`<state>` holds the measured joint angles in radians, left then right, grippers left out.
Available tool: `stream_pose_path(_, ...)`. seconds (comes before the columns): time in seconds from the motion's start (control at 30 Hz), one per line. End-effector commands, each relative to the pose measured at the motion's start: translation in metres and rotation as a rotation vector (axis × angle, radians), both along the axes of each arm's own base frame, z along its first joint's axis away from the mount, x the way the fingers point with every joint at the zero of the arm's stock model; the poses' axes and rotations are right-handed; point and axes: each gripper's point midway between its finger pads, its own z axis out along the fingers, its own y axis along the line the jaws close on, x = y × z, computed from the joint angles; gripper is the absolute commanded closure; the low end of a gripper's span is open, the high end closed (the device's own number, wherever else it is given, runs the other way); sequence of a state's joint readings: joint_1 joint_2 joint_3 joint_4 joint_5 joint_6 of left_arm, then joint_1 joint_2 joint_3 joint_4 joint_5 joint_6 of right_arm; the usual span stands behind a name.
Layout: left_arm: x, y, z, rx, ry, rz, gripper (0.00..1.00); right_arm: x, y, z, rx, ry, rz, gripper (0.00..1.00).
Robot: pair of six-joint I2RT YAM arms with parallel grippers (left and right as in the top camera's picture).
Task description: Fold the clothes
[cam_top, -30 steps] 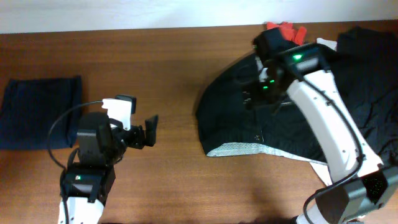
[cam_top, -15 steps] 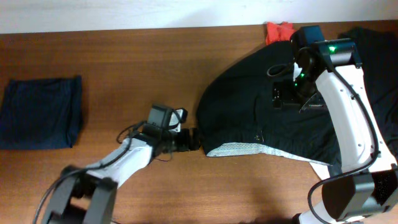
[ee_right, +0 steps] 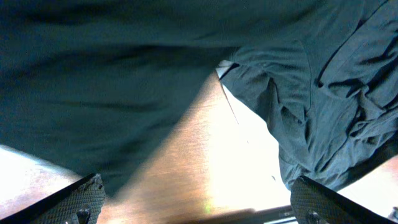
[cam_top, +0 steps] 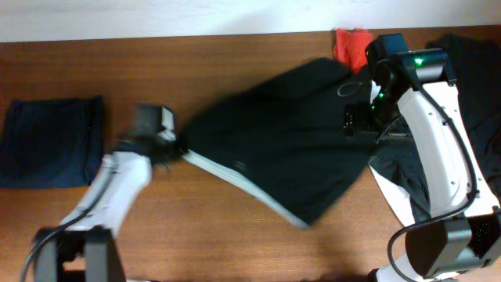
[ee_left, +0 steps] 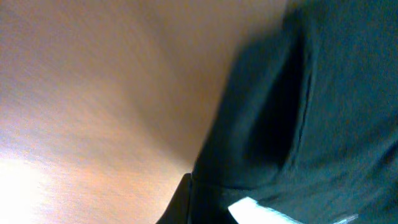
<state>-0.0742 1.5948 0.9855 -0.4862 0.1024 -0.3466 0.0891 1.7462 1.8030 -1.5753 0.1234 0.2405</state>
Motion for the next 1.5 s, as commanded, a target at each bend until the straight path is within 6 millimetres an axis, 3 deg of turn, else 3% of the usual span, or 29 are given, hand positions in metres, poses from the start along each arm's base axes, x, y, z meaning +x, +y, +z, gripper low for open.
stream_pose_path(0.0,0.061,0.080,0.109,0.072,-0.308,0.133,0.45,0.001,-0.004,0.001,-0.008,-0.006,-0.041,0.01)
stream_pose_path(0.03,0.065,0.081,0.114,0.044,-0.330,0.126,0.01,0.001,-0.003,0.001,-0.002,-0.005,-0.041,0.01)
stream_pose_path(0.13,0.036,0.075,0.085,0.007,-0.164,0.120,0.01,0.000,-0.001,0.001,0.009,-0.001,-0.040,0.01)
stream_pose_path(0.2,0.005,0.056,0.065,-0.059,-0.012,0.087,0.01,0.000,-0.001,0.001,0.009,-0.001,-0.041,0.01)
stream_pose_path(0.23,-0.022,0.032,0.055,-0.128,0.107,0.037,0.01,0.000,-0.001,0.001,0.010,-0.001,-0.041,0.01)
stream_pose_path(0.33,-0.063,0.006,0.042,-0.147,0.283,-0.020,0.01,0.000,0.000,0.000,0.014,0.000,-0.063,0.01)
stream_pose_path(0.53,-0.142,-0.034,-0.012,-0.227,0.611,0.181,0.02,0.001,0.005,-0.002,0.043,0.004,-0.061,0.01)
stream_pose_path(0.6,-0.165,-0.035,-0.027,-0.237,0.712,0.363,0.18,0.001,0.005,-0.002,0.043,0.003,-0.061,0.01)
stream_pose_path(0.67,-0.176,-0.033,-0.037,-0.245,0.761,0.508,0.19,0.001,0.005,-0.002,0.043,0.003,-0.061,0.02)
stream_pose_path(0.8,-0.174,-0.032,-0.057,-0.275,0.735,0.658,0.23,0.001,0.005,-0.003,0.043,0.005,-0.061,0.01)
stream_pose_path(0.9,-0.165,-0.009,-0.070,-0.180,0.635,0.757,0.39,0.001,0.005,-0.004,0.042,0.008,-0.061,0.01)
stream_pose_path(1.03,-0.163,-0.001,-0.071,-0.144,0.609,0.779,0.59,0.003,0.005,-0.004,0.043,-0.003,-0.060,0.01)
stream_pose_path(1.13,-0.163,-0.001,-0.074,-0.151,0.607,0.797,0.59,0.003,0.005,-0.004,0.043,-0.003,-0.060,0.01)
stream_pose_path(1.27,-0.179,0.001,-0.074,-0.117,0.661,0.790,0.98,0.003,0.005,-0.004,0.044,-0.004,-0.061,0.01)
stream_pose_path(1.37,-0.187,0.032,-0.073,0.034,0.634,0.766,0.99,0.002,0.017,-0.011,0.114,0.015,-0.073,0.01)
stream_pose_path(1.47,-0.191,0.067,-0.069,0.104,0.623,0.803,0.99,-0.011,0.039,-0.044,0.234,0.099,-0.074,0.01)
